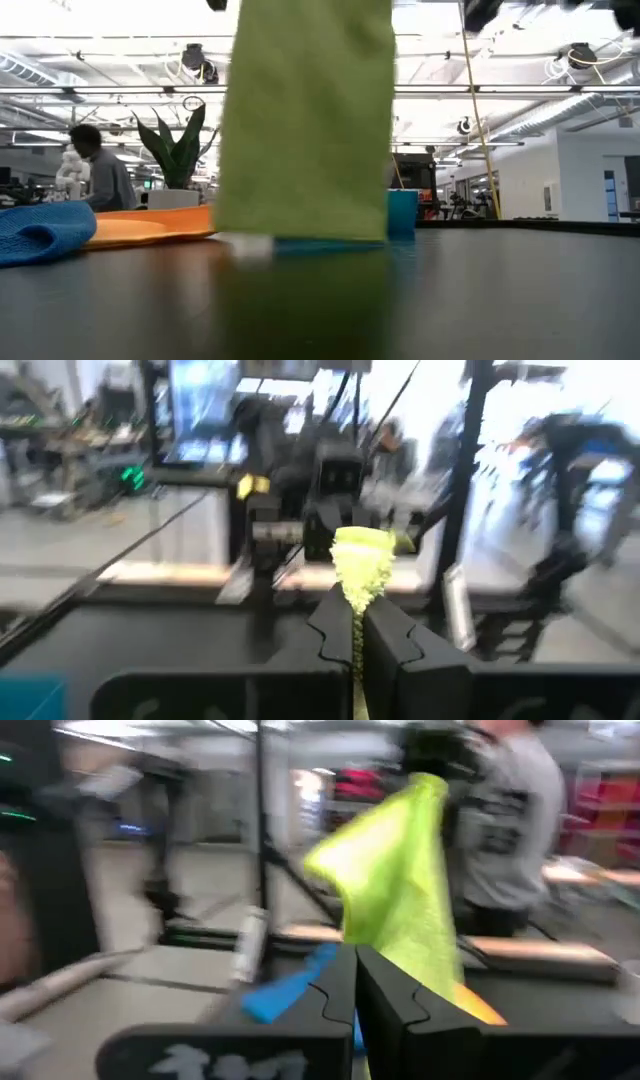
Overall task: Fold microfiber towels
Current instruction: Fold the green microfiber cloth
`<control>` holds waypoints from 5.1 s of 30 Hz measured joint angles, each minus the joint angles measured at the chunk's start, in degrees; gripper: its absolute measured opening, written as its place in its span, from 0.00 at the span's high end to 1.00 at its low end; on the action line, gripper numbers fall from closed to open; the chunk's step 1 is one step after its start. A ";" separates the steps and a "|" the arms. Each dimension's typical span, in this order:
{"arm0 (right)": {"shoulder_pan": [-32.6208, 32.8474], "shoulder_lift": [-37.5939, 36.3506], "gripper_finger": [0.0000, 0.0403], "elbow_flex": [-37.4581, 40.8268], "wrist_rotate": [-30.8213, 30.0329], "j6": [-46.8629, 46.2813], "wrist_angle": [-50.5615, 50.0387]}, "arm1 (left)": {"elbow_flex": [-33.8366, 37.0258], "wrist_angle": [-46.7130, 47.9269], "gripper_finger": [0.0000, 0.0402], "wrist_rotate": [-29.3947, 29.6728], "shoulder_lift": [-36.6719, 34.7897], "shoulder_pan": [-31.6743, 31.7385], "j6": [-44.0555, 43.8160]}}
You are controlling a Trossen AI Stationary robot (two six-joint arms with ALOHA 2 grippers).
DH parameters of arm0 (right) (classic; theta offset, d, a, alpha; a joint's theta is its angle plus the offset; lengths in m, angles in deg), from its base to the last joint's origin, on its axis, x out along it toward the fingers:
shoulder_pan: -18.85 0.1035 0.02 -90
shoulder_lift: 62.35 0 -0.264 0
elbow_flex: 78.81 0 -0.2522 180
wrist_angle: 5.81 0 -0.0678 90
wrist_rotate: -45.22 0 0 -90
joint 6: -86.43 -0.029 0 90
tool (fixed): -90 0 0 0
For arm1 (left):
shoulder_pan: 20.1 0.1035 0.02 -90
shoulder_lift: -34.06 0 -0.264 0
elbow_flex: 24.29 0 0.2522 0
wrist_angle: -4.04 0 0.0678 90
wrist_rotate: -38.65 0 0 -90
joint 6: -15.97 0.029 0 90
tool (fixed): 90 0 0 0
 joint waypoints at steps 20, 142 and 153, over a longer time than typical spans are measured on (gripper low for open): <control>1.92 16.70 0.77 -6.23 -6.51 -2.17 0.04 | -9.36 14.51 0.99 18.25 0.46 -7.01 4.70; -4.57 13.37 1.00 -16.75 -26.53 -31.07 -42.35 | 0.76 18.18 0.99 -5.07 9.09 18.85 -5.34; -14.17 15.14 1.00 -4.05 -8.61 -26.74 -18.27 | 2.32 13.70 0.99 -12.08 16.04 23.63 2.84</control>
